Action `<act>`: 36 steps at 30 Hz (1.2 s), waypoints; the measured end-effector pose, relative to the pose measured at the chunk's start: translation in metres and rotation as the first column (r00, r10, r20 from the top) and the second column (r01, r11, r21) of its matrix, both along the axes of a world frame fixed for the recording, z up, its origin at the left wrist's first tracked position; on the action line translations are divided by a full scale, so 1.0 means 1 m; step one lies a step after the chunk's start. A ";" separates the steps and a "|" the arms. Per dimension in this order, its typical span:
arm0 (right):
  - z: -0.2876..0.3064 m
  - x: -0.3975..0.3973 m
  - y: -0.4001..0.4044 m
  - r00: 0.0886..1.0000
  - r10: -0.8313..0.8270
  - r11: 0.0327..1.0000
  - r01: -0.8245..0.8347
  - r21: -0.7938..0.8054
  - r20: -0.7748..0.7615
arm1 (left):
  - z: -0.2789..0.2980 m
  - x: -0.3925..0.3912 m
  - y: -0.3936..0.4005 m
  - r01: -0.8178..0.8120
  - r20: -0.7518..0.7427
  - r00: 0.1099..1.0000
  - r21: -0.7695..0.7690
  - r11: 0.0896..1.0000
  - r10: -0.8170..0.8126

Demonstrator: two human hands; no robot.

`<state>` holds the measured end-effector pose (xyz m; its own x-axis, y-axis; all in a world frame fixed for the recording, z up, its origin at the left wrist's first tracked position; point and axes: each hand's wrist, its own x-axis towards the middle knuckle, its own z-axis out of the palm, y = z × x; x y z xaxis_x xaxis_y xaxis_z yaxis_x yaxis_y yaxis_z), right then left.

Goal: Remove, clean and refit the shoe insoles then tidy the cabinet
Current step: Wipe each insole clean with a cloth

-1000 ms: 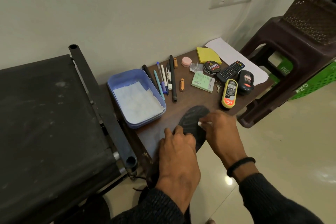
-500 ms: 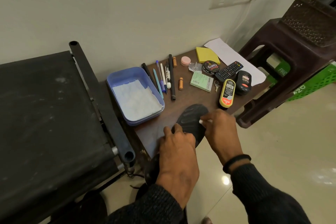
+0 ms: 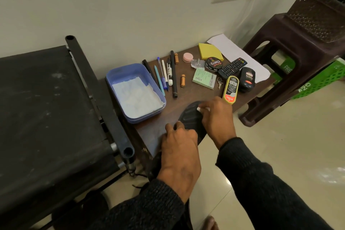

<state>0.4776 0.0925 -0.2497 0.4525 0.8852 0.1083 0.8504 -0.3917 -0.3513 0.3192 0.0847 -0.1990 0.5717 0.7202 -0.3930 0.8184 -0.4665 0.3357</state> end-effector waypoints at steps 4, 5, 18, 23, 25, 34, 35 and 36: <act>0.000 0.007 0.033 0.995 -0.102 0.993 0.102 0.060 -0.010 | 0.001 -0.004 -0.001 0.000 0.026 1.000 0.016 1.000 0.000; -0.001 0.006 0.035 0.993 -0.121 0.990 0.121 0.071 -0.009 | 0.001 -0.004 -0.002 0.000 0.032 0.999 0.021 1.000 -0.001; 0.007 -0.009 0.039 0.991 -0.114 0.993 0.116 0.035 -0.066 | 0.004 -0.013 0.000 0.028 0.069 0.997 0.015 0.999 -0.029; 0.011 -0.036 0.012 0.990 0.140 0.989 -0.141 -0.040 -0.025 | 0.007 -0.016 0.004 0.118 -0.023 0.993 0.003 0.993 -0.118; 0.013 -0.032 0.010 0.977 0.213 0.976 -0.213 -0.046 -0.001 | 0.007 -0.015 0.005 0.133 -0.039 0.990 0.003 0.991 -0.132; 0.012 -0.009 0.034 0.998 0.052 0.990 -0.046 -0.137 0.037 | 0.006 -0.018 0.008 0.184 -0.116 0.977 0.033 0.982 -0.179; 0.012 -0.019 0.026 0.994 0.099 0.986 -0.091 -0.139 0.045 | 0.006 -0.017 0.008 0.177 -0.111 0.979 0.031 0.984 -0.173; 0.013 -0.027 0.018 0.985 0.161 0.978 -0.151 -0.141 0.060 | 0.007 -0.015 0.007 0.169 -0.106 0.981 0.027 0.985 -0.165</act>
<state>0.4509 0.1106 -0.2364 0.3029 0.9530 0.0096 0.9257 -0.2918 -0.2407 0.3038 0.0918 -0.1920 0.6427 0.6326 -0.4322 0.7574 -0.6096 0.2341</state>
